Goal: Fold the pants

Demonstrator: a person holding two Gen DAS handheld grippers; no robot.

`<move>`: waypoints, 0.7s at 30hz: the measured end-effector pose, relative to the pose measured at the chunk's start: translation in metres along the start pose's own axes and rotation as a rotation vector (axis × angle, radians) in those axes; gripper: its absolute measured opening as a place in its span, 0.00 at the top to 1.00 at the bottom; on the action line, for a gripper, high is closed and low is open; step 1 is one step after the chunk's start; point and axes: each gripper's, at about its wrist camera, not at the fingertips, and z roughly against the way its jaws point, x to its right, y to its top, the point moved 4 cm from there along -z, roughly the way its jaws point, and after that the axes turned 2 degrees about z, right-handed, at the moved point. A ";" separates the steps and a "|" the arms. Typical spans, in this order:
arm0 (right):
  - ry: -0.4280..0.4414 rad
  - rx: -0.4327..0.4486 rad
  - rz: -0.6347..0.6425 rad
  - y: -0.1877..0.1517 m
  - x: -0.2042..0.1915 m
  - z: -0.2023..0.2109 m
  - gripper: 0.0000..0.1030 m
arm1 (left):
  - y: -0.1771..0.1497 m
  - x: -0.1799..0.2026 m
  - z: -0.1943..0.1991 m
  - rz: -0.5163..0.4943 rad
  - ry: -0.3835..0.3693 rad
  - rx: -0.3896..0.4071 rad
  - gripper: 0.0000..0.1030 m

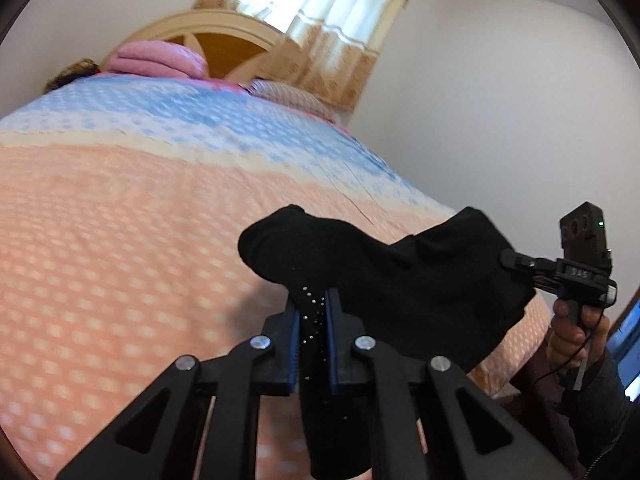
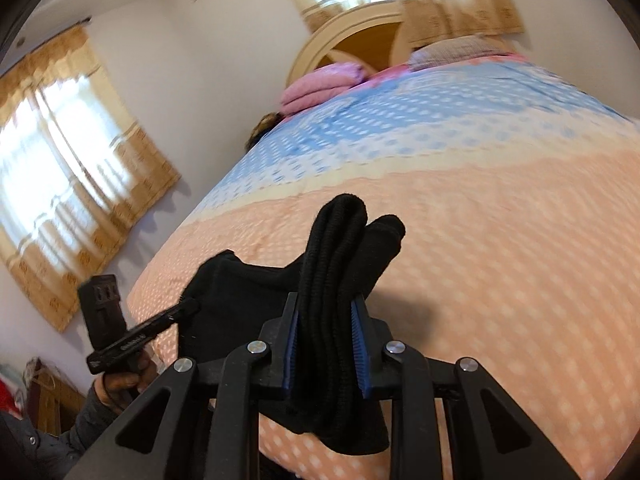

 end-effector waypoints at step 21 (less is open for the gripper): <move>0.154 -0.242 0.080 0.015 -0.100 -0.253 0.77 | -0.013 -0.196 0.081 0.180 0.427 0.071 0.87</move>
